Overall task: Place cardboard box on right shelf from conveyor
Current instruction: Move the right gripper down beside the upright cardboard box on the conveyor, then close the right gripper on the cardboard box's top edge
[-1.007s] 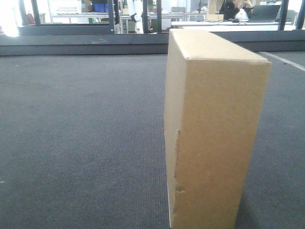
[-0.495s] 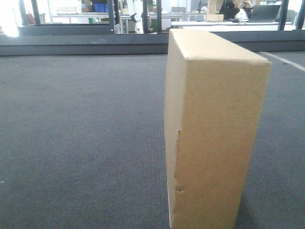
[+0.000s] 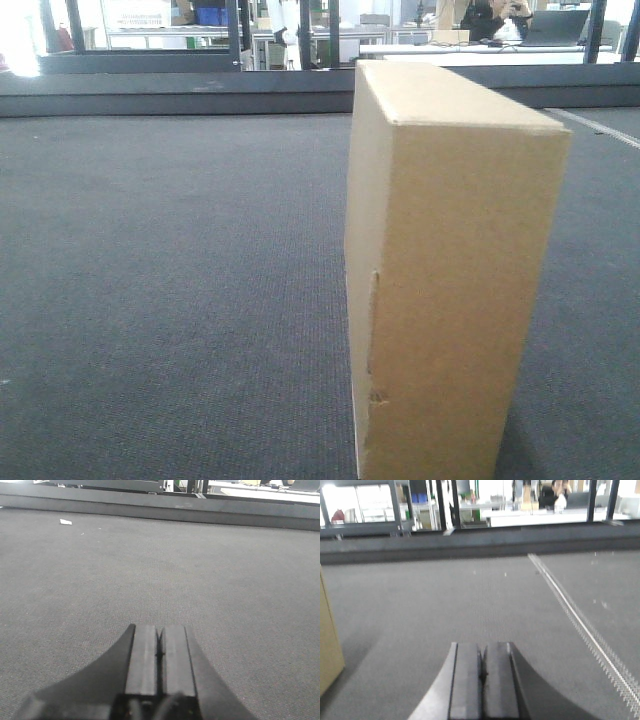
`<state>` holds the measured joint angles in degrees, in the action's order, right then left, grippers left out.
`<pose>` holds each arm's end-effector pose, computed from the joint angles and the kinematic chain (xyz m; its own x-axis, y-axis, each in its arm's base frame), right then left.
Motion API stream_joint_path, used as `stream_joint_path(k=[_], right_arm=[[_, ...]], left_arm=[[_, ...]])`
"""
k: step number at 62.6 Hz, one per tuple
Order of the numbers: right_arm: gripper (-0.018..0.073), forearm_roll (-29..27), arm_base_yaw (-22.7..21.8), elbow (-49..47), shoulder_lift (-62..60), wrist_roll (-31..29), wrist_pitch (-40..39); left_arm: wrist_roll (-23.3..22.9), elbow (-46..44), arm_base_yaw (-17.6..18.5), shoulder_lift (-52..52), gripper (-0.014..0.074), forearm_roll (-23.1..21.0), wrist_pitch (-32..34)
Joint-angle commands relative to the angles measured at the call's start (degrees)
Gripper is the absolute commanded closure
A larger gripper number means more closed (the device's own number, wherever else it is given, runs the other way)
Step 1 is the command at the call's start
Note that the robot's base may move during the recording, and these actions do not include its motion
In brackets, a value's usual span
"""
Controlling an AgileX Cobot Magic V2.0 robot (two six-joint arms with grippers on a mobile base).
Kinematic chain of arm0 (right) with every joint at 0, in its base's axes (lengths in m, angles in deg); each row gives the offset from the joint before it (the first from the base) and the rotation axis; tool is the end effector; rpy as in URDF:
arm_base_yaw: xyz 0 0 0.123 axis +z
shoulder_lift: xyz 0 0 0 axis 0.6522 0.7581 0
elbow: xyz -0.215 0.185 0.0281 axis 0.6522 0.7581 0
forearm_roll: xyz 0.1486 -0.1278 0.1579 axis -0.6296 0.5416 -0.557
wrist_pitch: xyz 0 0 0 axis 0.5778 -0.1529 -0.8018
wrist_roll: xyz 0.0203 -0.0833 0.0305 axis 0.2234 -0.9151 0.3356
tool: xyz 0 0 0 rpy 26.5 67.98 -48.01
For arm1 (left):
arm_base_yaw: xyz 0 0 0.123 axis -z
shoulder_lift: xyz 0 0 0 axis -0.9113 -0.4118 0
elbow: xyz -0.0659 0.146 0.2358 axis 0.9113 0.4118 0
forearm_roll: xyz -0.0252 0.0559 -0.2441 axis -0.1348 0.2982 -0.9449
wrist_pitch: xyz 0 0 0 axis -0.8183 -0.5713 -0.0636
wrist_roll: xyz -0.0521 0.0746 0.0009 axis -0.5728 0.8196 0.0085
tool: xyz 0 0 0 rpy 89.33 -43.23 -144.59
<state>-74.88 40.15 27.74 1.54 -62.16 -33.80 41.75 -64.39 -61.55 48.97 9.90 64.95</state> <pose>0.0562 -0.0005 0.2065 0.0665 0.1109 -0.9916 0.0024 0.9938 0.1113 0.0561 -0.0041 0.1933 -0.0472 -0.0433 -0.9979 0.0726 0.9963 -0.0466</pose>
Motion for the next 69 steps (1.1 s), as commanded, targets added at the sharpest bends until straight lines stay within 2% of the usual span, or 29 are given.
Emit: stream_joint_path(k=[1, 14, 25, 35, 42, 51, 53, 55, 58, 61, 64, 69], right_arm=[[0.0504, 0.42, -0.18, -5.88, -0.2, -0.34, -3.89], [0.0504, 0.52, -0.13, -23.19, 9.87, -0.59, 10.5], [0.0504, -0.69, 1.51, -35.25, 22.99, -0.86, 15.92], [0.0502, -0.89, 9.0, -44.48, 35.01, -0.62, 25.5], [0.0502, -0.89, 14.21, -48.71, 42.24, 1.09, 26.67], [0.0498, 0.86, 18.77, -52.5, 49.25, 1.21, 26.92], [0.0479, 1.76, 19.71, -53.47, 50.91, 1.36, 27.19], [0.042, 2.81, 20.77, -54.49, 52.91, 1.89, 27.89], [0.0268, 3.16, 22.11, -56.64, 55.55, 3.49, 29.68], [0.0053, 3.16, 23.13, -58.35, 57.7, 5.27, 31.84], [-0.0097, 3.33, 24.19, -59.96, 59.59, 6.92, 33.7], [-0.0074, 4.44, 25.94, -62.91, 62.32, 9.7, 37.25]], left_arm=[[-0.27, 0.59, 0.02, 0.45, 0.0713, 0.07, 5.0], [-0.27, 0.59, 0.02, 0.45, 0.0713, 0.07, 5.0], [-0.27, 0.59, 0.02, 0.45, 0.0713, 0.07, 5.0], [-0.27, 0.59, 0.02, 0.45, 0.0713, 0.07, 5.0], [-0.27, 0.59, 0.02, 0.45, 0.0713, 0.07, 5.0], [-0.27, 0.59, 0.02, 0.45, 0.0713, 0.07, 5.0], [-0.27, 0.59, 0.02, 0.45, 0.0713, 0.07, 5.0], [-0.27, 0.59, 0.02, 0.45, 0.0713, 0.07, 5.0], [-0.27, 0.59, 0.02, 0.45, 0.0713, 0.07, 5.0], [-0.27, 0.59, 0.02, 0.45, 0.0713, 0.07, 5.0], [-0.27, 0.59, 0.02, 0.45, 0.0713, 0.07, 5.0], [-0.27, 0.59, 0.02, 0.45, 0.0713, 0.07, 5.0]])
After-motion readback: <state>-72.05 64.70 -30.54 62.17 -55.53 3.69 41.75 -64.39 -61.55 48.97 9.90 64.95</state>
